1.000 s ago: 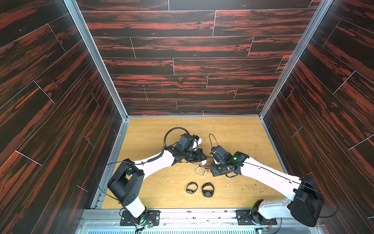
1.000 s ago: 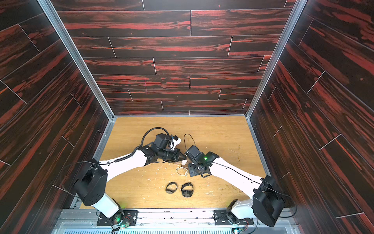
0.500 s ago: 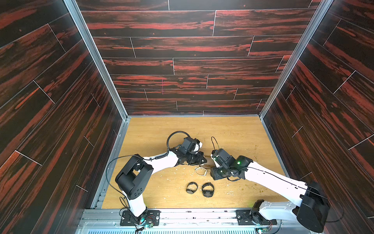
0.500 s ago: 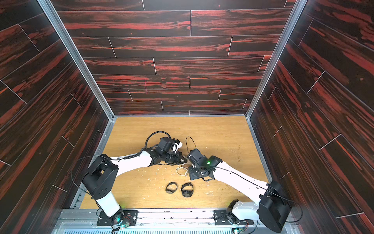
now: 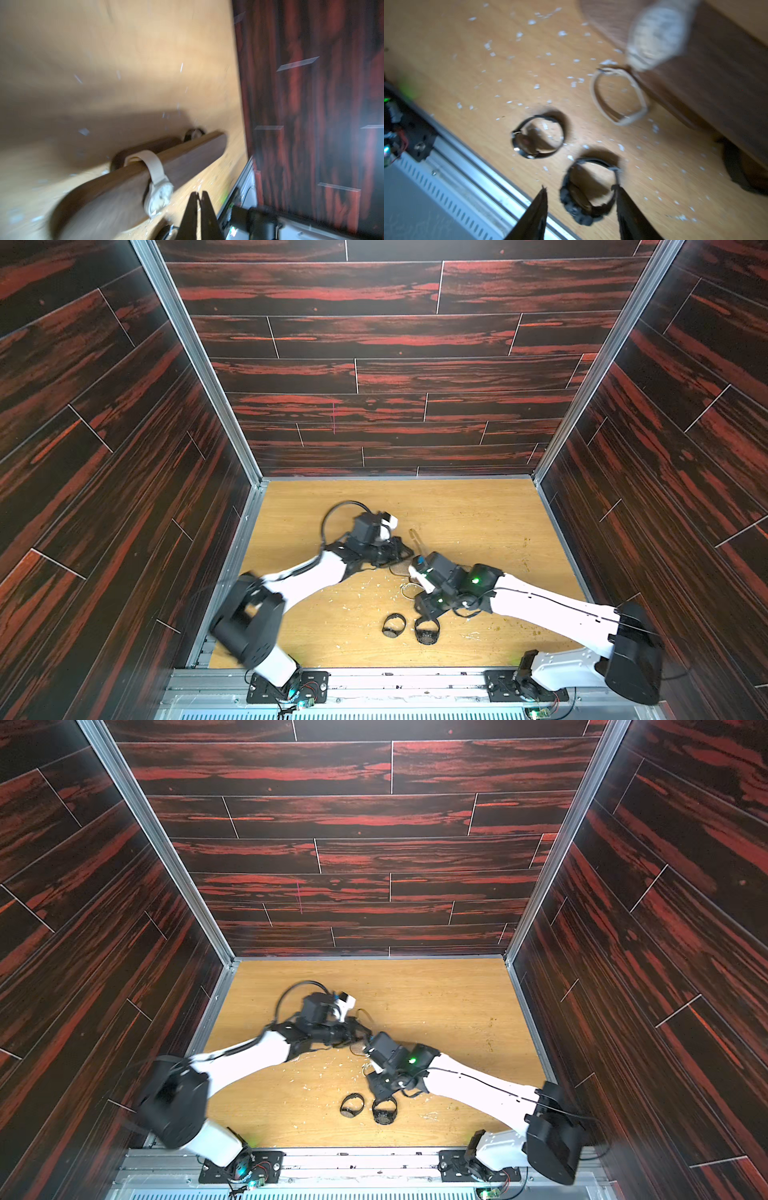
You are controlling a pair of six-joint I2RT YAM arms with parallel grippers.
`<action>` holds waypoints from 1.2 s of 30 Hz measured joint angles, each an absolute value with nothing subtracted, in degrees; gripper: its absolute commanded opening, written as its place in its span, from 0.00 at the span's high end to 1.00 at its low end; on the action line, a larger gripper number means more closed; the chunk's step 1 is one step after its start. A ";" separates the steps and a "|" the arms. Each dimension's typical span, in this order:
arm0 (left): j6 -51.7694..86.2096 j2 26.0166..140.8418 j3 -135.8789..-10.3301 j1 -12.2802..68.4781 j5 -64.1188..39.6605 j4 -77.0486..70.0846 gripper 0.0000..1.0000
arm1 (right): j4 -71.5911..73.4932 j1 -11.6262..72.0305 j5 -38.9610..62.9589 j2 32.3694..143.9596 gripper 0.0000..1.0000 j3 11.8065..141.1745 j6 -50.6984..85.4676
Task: Place watch on stand
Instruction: Adjust the watch on the stand, then pick up the watch at the center of the board.
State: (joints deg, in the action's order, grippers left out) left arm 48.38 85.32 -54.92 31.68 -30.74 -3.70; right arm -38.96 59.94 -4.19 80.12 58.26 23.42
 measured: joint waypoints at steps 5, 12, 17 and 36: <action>46.74 71.29 -51.16 23.86 -25.23 1.39 0.88 | -36.18 63.64 -0.84 86.32 0.45 61.63 21.34; 46.11 61.47 -42.39 15.70 -20.21 10.44 0.86 | -34.39 64.88 3.18 93.51 0.45 64.82 18.41; 46.70 58.39 -38.30 13.54 -19.22 12.93 0.85 | -34.04 64.88 5.06 96.14 0.45 65.23 16.75; 47.42 56.21 -36.42 12.40 -18.87 14.68 0.84 | -33.80 64.88 9.93 99.98 0.57 65.21 14.04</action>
State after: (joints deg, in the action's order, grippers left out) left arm 47.42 56.21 -36.42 12.40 -18.87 14.68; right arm -33.80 64.88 9.93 99.98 65.21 14.04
